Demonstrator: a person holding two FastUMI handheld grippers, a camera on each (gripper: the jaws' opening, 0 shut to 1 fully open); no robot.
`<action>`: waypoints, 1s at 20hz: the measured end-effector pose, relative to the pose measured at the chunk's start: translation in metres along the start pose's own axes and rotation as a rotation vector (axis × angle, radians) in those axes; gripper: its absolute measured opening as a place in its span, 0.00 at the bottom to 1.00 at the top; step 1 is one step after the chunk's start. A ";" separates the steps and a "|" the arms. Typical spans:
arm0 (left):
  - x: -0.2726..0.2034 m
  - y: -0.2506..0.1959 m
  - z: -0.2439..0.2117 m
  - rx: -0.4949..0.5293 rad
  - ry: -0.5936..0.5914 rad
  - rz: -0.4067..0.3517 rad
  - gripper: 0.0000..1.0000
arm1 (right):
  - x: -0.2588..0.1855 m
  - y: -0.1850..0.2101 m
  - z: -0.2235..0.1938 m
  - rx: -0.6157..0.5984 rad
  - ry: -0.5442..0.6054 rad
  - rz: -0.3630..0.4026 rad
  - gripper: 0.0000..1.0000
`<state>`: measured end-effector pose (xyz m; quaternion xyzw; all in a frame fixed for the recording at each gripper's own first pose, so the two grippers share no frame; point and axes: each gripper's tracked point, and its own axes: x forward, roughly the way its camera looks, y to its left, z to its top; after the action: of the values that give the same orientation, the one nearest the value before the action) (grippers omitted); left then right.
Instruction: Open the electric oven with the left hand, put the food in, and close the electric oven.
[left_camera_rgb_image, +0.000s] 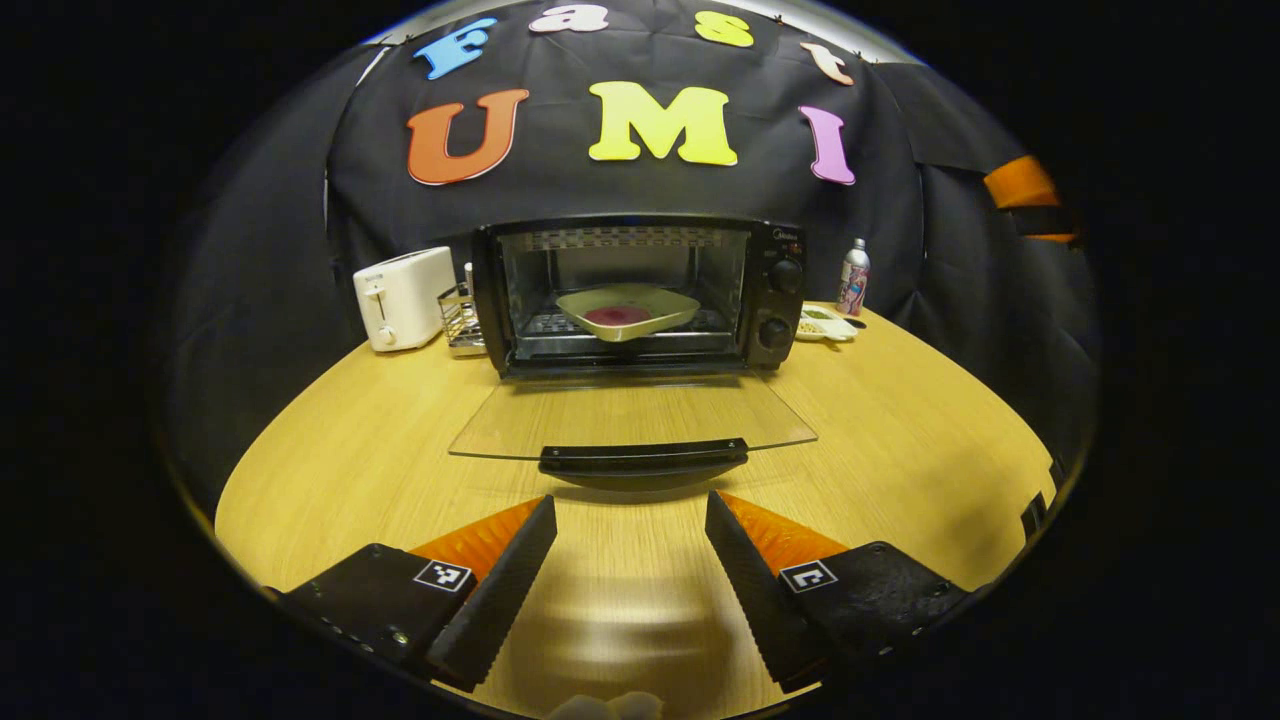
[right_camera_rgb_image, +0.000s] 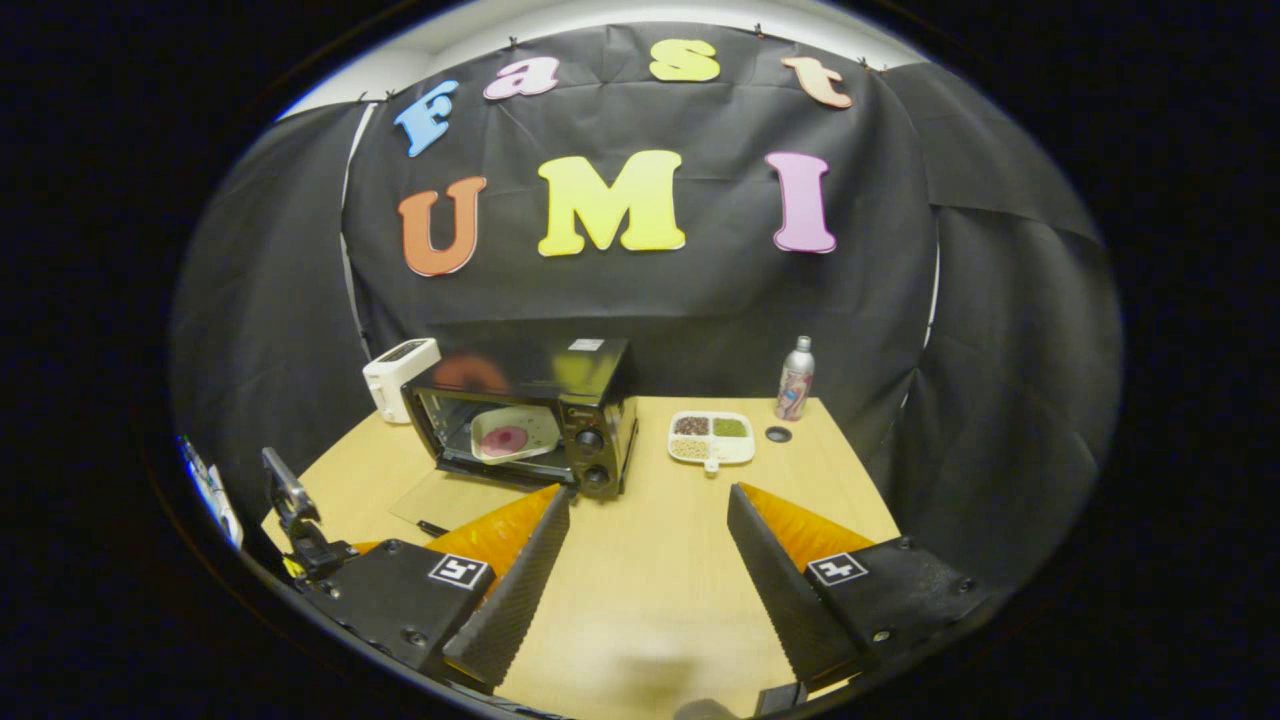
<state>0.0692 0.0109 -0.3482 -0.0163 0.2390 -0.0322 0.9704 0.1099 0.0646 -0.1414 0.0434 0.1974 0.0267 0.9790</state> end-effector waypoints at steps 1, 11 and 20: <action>0.008 -0.001 -0.001 -0.005 0.006 0.000 0.96 | -0.002 -0.005 0.002 -0.002 -0.005 -0.011 0.96; 0.047 0.006 -0.017 0.019 0.068 0.030 0.98 | 0.000 -0.021 -0.013 -0.006 0.031 -0.039 0.96; 0.043 0.010 0.003 0.031 0.048 0.024 1.00 | 0.009 -0.018 -0.016 0.023 0.059 -0.018 0.96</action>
<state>0.1093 0.0174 -0.3658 0.0024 0.2618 -0.0248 0.9648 0.1129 0.0481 -0.1615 0.0523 0.2269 0.0170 0.9724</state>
